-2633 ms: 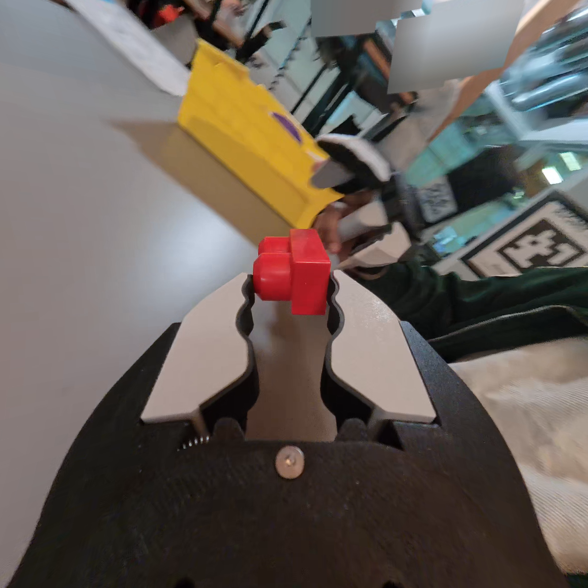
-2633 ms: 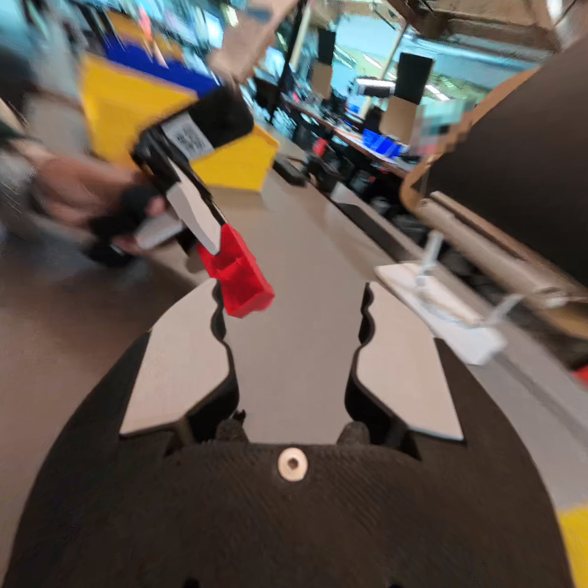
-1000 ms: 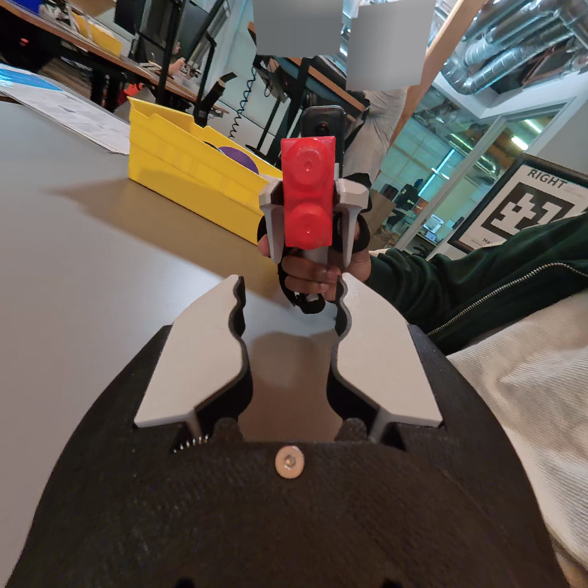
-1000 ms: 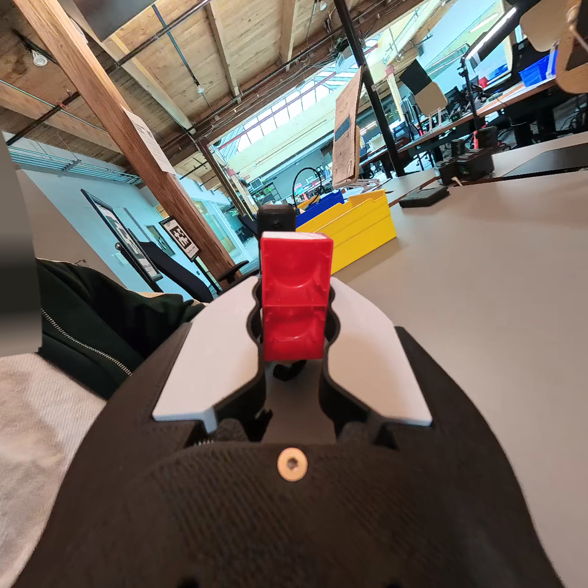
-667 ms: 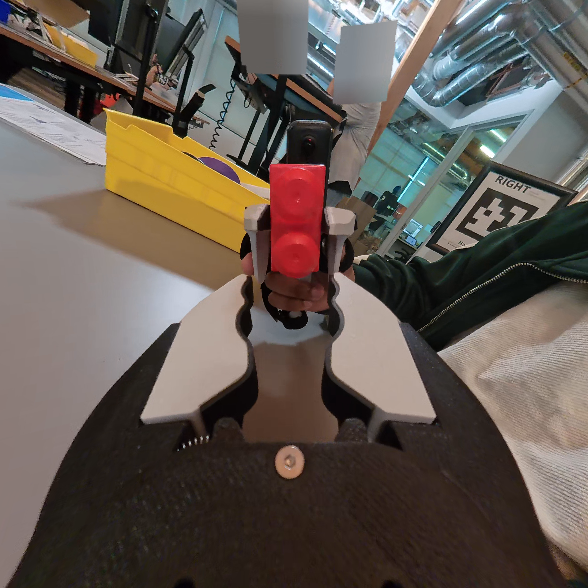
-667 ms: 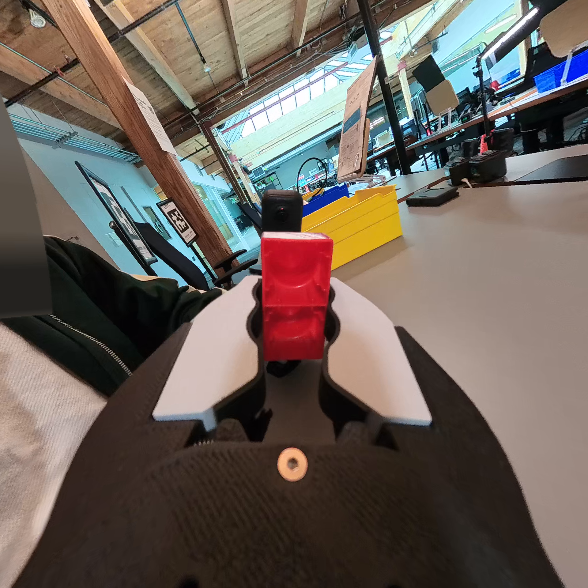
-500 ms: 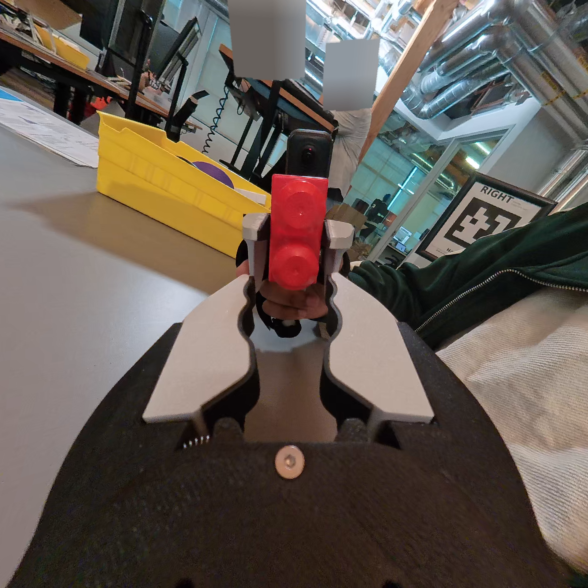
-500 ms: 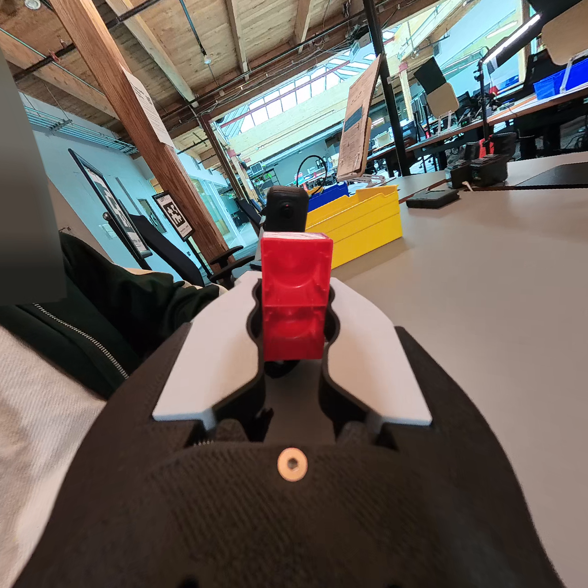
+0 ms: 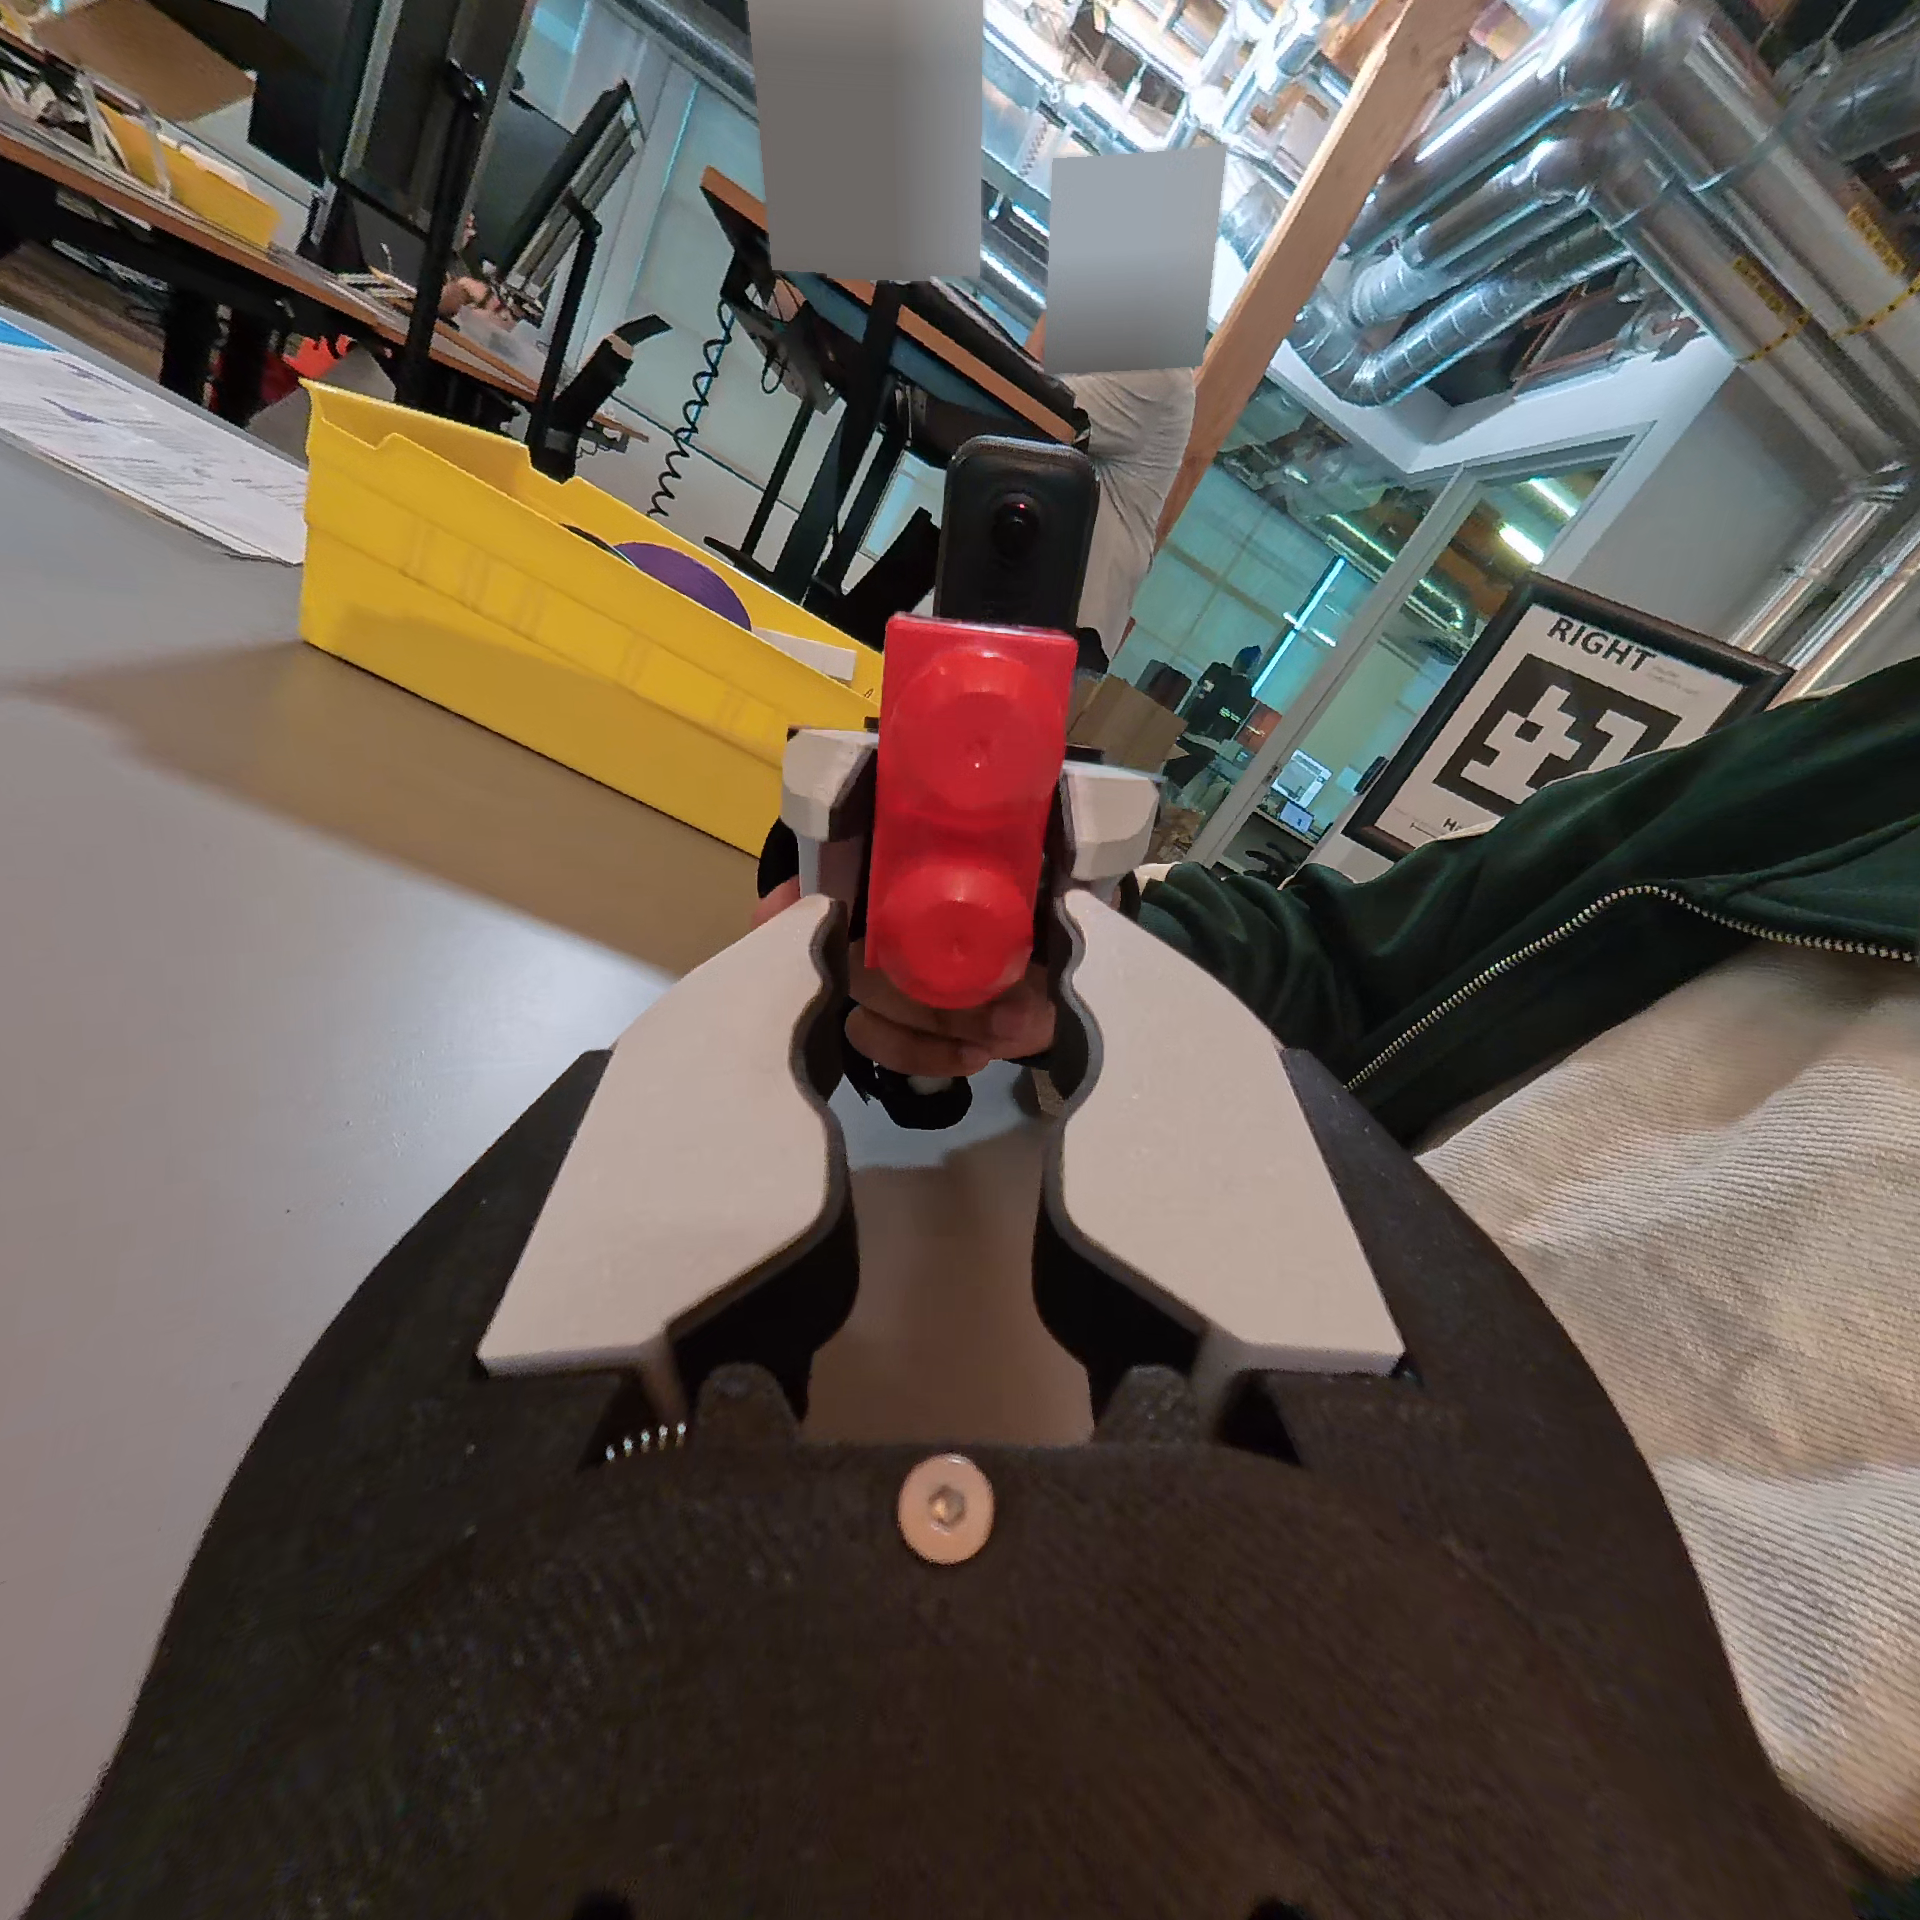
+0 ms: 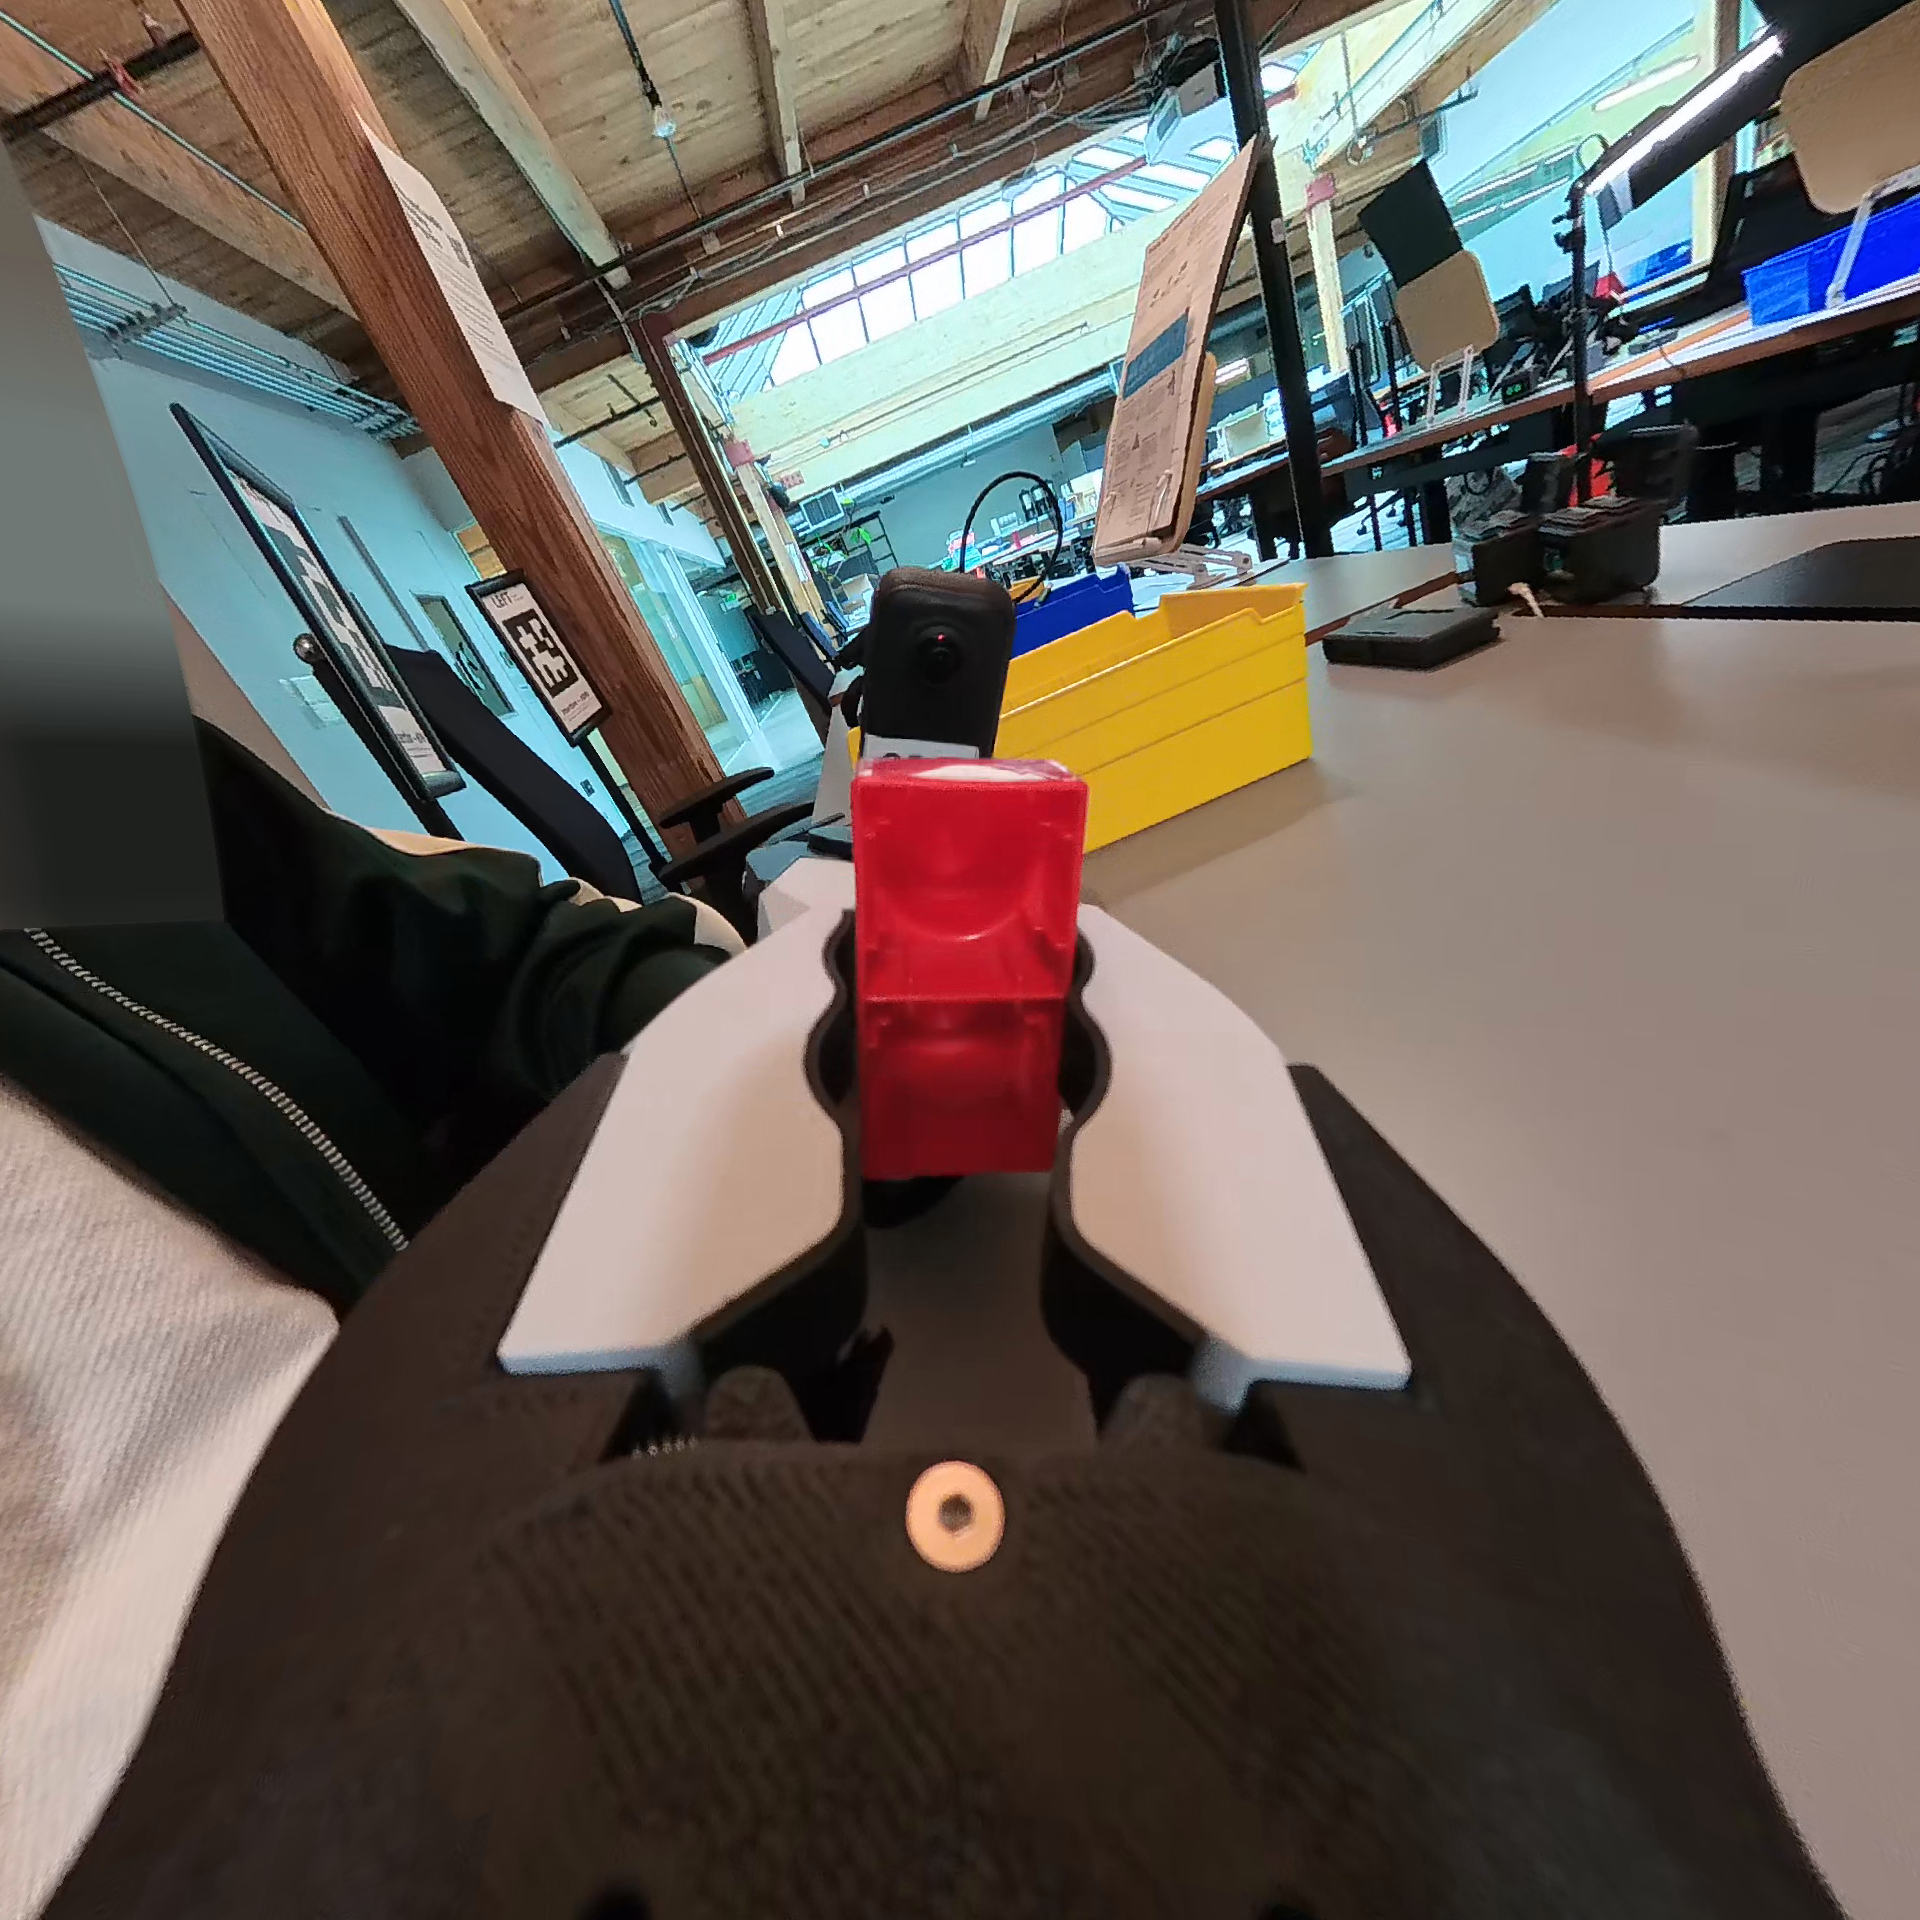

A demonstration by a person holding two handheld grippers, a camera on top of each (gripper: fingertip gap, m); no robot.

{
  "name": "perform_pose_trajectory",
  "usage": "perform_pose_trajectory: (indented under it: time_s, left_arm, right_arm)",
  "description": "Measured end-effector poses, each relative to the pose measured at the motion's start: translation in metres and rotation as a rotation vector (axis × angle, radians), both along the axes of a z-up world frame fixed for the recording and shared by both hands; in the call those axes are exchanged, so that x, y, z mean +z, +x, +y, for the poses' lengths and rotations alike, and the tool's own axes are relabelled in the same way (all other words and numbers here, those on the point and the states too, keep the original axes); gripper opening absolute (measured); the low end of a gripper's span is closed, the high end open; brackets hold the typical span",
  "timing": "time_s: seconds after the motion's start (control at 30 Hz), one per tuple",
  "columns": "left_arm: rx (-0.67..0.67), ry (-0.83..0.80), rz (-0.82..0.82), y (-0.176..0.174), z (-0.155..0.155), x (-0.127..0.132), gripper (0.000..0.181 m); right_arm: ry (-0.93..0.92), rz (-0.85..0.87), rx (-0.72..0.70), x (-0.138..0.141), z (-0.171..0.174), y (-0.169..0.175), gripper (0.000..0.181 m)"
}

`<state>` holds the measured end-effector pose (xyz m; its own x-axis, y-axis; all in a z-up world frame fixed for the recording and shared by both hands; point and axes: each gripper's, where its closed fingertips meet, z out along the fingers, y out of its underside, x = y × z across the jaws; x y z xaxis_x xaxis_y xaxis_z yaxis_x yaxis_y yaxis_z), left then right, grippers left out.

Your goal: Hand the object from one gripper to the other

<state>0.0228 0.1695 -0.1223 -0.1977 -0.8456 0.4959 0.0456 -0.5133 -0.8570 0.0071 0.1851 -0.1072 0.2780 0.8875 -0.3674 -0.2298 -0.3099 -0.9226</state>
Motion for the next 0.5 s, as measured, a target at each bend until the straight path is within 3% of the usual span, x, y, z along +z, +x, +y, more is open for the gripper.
perform_pose_trajectory:
  time_s: [0.23, 0.5]
  left_arm:
    - [-0.011, 0.008, 0.024, 0.000, -0.001, 0.000, 0.029]
    - [0.004, 0.039, 0.035, -0.003, 0.000, 0.002, 0.029]
  right_arm:
    - [0.018, -0.018, -0.004, -0.002, -0.001, -0.001, 0.037]
    - [-0.023, 0.052, -0.073, 0.004, 0.013, 0.017, 0.084]
